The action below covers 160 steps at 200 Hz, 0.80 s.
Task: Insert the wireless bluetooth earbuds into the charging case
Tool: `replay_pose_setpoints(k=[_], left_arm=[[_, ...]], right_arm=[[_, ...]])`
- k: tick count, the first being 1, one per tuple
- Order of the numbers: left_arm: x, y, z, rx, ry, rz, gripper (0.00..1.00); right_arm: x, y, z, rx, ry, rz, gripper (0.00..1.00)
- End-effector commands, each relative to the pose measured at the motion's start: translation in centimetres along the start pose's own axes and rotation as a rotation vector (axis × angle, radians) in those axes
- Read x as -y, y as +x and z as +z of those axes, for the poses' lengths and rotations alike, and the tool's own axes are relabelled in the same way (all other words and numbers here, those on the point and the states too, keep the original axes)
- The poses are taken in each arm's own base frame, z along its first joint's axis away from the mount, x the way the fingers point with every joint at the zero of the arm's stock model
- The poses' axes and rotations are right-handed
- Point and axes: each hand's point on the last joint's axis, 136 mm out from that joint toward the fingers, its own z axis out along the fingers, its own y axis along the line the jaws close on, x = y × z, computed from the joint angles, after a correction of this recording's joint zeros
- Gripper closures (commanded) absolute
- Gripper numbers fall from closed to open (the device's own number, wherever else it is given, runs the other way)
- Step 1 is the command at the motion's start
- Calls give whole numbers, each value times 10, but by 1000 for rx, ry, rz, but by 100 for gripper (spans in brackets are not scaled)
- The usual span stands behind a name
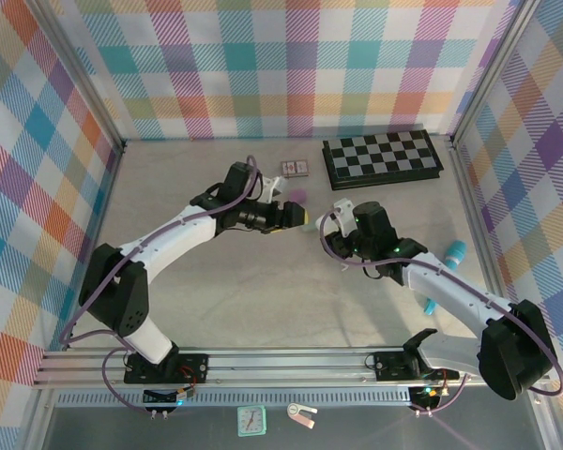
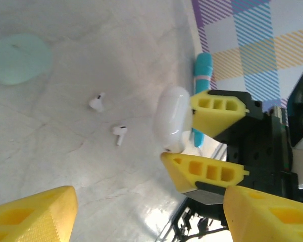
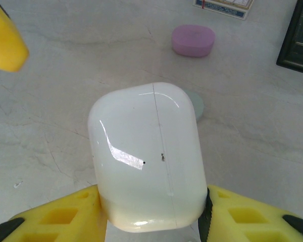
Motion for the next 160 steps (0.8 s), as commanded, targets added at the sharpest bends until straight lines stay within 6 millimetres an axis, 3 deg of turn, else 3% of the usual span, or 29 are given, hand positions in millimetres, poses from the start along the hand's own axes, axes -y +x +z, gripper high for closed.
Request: replay_pose_setpoints(k=[1, 39, 77, 91, 113, 128, 160], left_arm=[[20, -2, 11, -10, 111, -41, 27], [26, -5, 28, -12, 150, -52, 36], [27, -4, 40, -29, 180, -65, 37], [29, -3, 42, -34, 199, -68, 48], [30, -1, 41, -37, 206, -65, 54], [29, 1, 41, -38, 205, -62, 65], [27, 2, 42, -40, 203, -58, 80]], right_arm=[[-12, -21, -7, 78, -48, -25, 54], [-18, -26, -9, 99, -79, -16, 53], [-21, -29, -11, 121, -94, -7, 53], [-21, -30, -11, 125, -95, -3, 54], [-21, -30, -10, 124, -94, -1, 54], [-21, -30, -9, 127, -97, 1, 54], [-22, -32, -10, 132, -104, 1, 54]])
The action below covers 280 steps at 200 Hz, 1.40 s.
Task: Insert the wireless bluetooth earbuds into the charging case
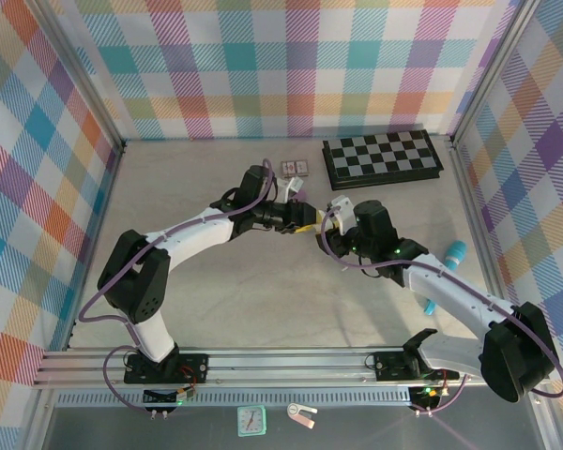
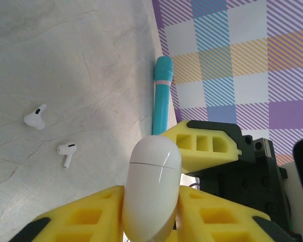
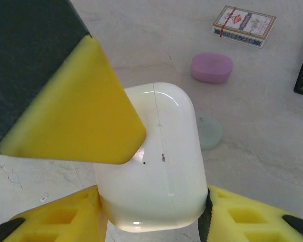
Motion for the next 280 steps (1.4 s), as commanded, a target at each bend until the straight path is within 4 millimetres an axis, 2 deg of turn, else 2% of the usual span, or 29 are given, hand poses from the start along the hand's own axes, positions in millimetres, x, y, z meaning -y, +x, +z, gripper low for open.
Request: replay_pose_setpoints(k=[1, 29, 48, 71, 99, 128, 185, 200, 214, 256, 280], left_arm=[[8, 7, 2, -25, 38, 16, 81], [14, 5, -1, -10, 48, 52, 84], [20, 0, -8, 36, 66, 106, 84], [30, -13, -24, 150, 105, 213, 84], [51, -21, -53, 287, 177, 382, 84], [75, -16, -80, 386, 255, 535, 86], [125, 5, -118, 514, 504, 720, 86], [133, 6, -122, 522, 579, 720, 85], [133, 3, -118, 506, 589, 691, 85], [138, 4, -118, 512, 595, 708, 85], [138, 5, -118, 500, 600, 703, 85]], right_arm=[[-9, -14, -4, 56, -38, -1, 54], [-11, -16, -8, 62, -47, 4, 51], [-15, -21, -16, 90, -67, 11, 36], [-27, -27, -31, 131, -152, 23, 27], [-38, -45, -59, 227, -340, 163, 25], [-27, -74, -87, 377, -484, 365, 25], [-39, -121, -120, 546, -752, 501, 28], [-42, -130, -125, 573, -802, 515, 30], [-48, -137, -128, 584, -832, 499, 32], [-70, -145, -124, 564, -869, 427, 37], [-72, -146, -120, 568, -865, 417, 48]])
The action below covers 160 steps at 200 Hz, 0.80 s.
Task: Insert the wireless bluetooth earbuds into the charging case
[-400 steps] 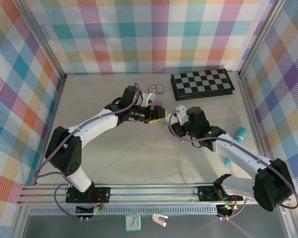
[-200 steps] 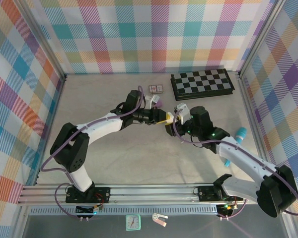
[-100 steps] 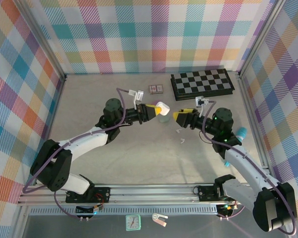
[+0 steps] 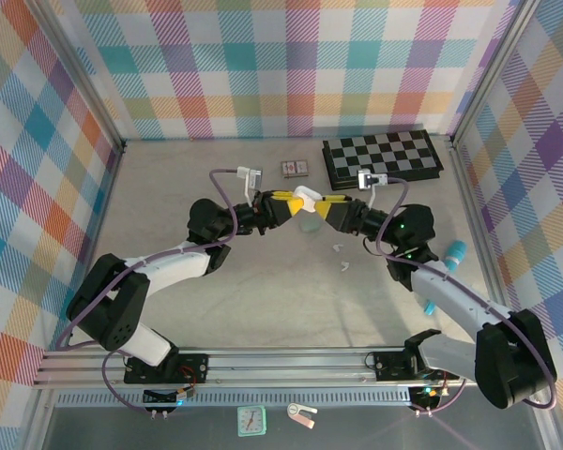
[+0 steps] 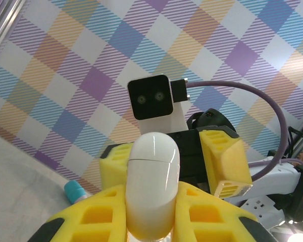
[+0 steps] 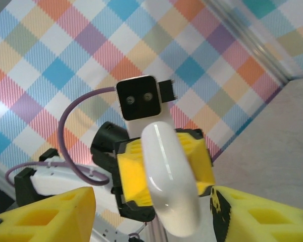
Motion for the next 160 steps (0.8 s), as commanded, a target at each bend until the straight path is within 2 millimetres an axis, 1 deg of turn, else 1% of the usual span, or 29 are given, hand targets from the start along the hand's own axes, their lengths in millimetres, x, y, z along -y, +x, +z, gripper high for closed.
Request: replay_pose_setpoints(k=[1, 58, 77, 92, 107, 115, 117, 125, 127, 130, 144, 150, 160], left_arm=[[22, -12, 3, 22, 77, 59, 85], [21, -8, 5, -7, 93, 11, 84], [21, -8, 6, -8, 94, 8, 82], [21, -8, 6, -10, 96, 7, 77], [21, -7, 6, -13, 97, 8, 67], [21, -6, 6, -17, 99, 14, 58], [22, -6, 6, -18, 100, 18, 54], [24, -5, 5, -28, 108, 37, 42], [25, -4, 5, -33, 112, 43, 40], [26, -2, 4, -40, 117, 55, 37], [30, 2, -1, -56, 125, 121, 24], [30, 4, -3, -60, 123, 153, 20], [30, 10, -8, -73, 126, 207, 15]], right_arm=[[-19, -10, 5, 15, -65, -82, 49], [-14, -9, 6, 7, -19, -133, 72], [-12, -8, 5, 1, 1, -147, 77], [-12, -8, 5, -7, 17, -165, 79], [-12, -7, 4, -19, 36, -192, 79], [-12, -6, 3, -31, 49, -209, 79], [-12, -6, 3, -34, 53, -215, 79], [-11, -5, 2, -48, 70, -242, 79], [-13, -6, 2, -46, 69, -257, 79], [-9, -2, 1, -66, 90, -247, 79], [-7, 1, -1, -108, 129, -292, 79], [-5, 3, -2, -131, 145, -311, 80], [-1, 8, -4, -179, 176, -338, 80]])
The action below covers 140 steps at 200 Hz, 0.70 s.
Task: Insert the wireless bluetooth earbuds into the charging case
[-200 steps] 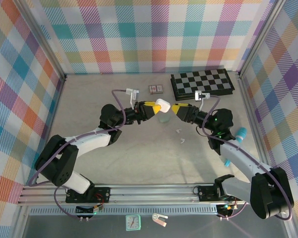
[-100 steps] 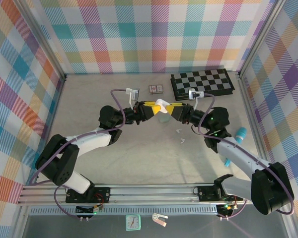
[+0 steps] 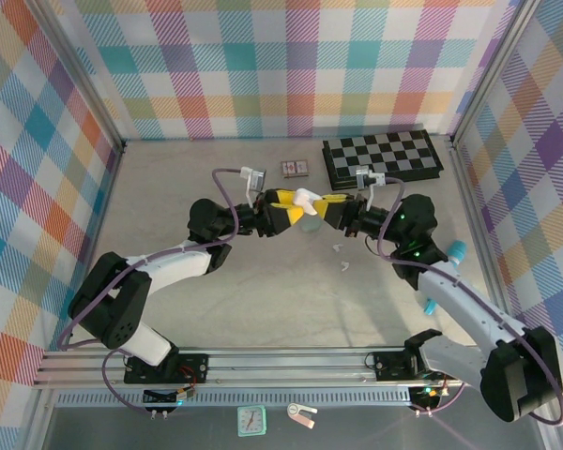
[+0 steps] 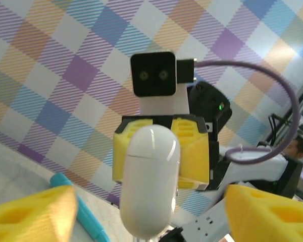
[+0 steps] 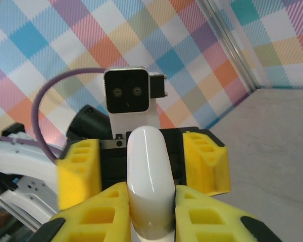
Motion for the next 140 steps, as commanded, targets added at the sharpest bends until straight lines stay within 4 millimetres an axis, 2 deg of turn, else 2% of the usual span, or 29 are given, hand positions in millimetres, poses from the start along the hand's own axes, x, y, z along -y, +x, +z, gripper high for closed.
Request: replay_pose_setpoints(k=[1, 36, 55, 104, 140], left_arm=[[22, 2, -8, -22, 60, 201, 15], [8, 22, -17, -80, -2, 333, 11], [1, 33, -21, -129, -43, 374, 12], [-1, 59, -26, -290, -94, 442, 18], [6, 62, -20, -302, -69, 438, 31]], right_arm=[[0, 7, -2, -98, 58, -136, 81], [-6, 21, -3, -252, 40, -216, 86], [-12, 26, -4, -311, 7, -236, 87], [-17, 33, -3, -386, -11, -290, 90], [-16, 37, 3, -405, -28, -350, 90]])
